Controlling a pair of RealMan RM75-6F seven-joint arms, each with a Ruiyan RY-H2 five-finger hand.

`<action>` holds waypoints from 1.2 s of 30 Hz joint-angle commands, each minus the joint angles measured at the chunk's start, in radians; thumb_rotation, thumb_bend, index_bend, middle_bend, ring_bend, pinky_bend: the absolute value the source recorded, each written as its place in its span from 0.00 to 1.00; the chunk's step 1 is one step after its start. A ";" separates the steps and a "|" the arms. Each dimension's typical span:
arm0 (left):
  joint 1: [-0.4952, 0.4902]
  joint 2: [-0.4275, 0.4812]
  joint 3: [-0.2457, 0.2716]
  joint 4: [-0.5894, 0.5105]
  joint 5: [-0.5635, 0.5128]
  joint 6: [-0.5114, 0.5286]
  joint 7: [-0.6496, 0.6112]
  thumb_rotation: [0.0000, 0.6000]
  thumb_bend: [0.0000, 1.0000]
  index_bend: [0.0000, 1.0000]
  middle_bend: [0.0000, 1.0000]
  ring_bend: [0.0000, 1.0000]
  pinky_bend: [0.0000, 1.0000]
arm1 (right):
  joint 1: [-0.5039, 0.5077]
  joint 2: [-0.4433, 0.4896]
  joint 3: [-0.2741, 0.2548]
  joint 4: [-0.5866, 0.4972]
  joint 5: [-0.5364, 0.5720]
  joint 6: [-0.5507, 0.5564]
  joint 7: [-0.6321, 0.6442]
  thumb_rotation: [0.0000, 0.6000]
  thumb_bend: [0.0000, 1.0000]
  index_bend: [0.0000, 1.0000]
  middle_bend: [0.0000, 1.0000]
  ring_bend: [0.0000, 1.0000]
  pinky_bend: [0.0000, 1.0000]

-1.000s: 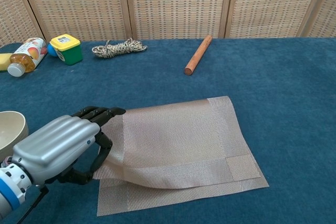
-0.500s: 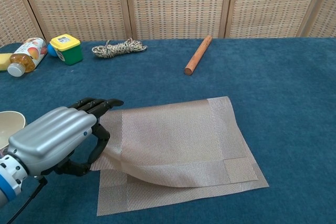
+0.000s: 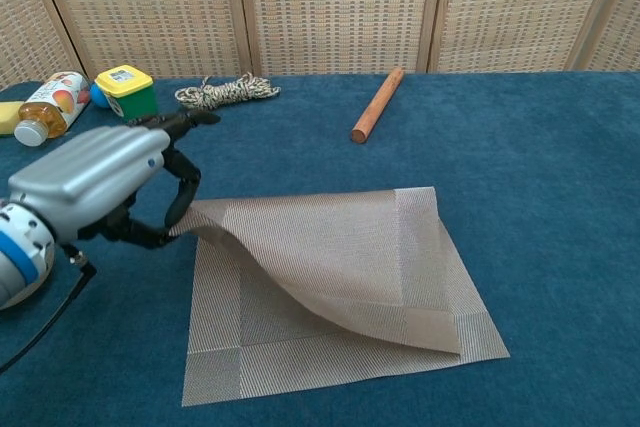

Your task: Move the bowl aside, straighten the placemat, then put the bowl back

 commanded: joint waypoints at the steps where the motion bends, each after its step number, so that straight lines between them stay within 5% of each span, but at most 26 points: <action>1: -0.060 0.034 -0.120 -0.031 -0.100 -0.049 -0.023 1.00 0.51 0.63 0.00 0.00 0.00 | 0.000 0.000 0.002 0.000 -0.001 0.002 -0.001 1.00 0.13 0.00 0.00 0.00 0.00; 8: -0.203 0.044 -0.313 0.071 -0.264 -0.133 -0.011 1.00 0.51 0.61 0.00 0.00 0.00 | 0.004 -0.007 0.010 0.009 0.010 0.000 -0.011 1.00 0.13 0.00 0.00 0.00 0.00; 17: -0.393 0.001 -0.453 0.348 -0.482 -0.236 0.017 1.00 0.50 0.58 0.00 0.00 0.00 | 0.019 -0.026 0.030 0.037 0.069 -0.035 -0.025 1.00 0.13 0.00 0.00 0.00 0.00; 19: -0.433 -0.014 -0.458 0.424 -0.526 -0.255 0.033 1.00 0.47 0.51 0.00 0.00 0.00 | 0.022 -0.031 0.035 0.044 0.083 -0.045 -0.030 1.00 0.13 0.00 0.00 0.00 0.00; 23: -0.461 -0.023 -0.439 0.497 -0.587 -0.278 0.064 1.00 0.23 0.13 0.00 0.00 0.00 | 0.025 -0.035 0.042 0.053 0.097 -0.050 -0.034 1.00 0.13 0.00 0.00 0.00 0.00; 25: -0.463 -0.018 -0.425 0.511 -0.632 -0.297 0.094 1.00 0.17 0.03 0.00 0.00 0.00 | 0.025 -0.036 0.041 0.055 0.099 -0.051 -0.036 1.00 0.13 0.00 0.00 0.00 0.00; 36: -0.406 0.060 -0.343 0.428 -0.695 -0.260 0.078 1.00 0.14 0.00 0.00 0.00 0.00 | 0.019 -0.039 0.028 0.045 0.073 -0.043 -0.049 1.00 0.13 0.00 0.00 0.00 0.00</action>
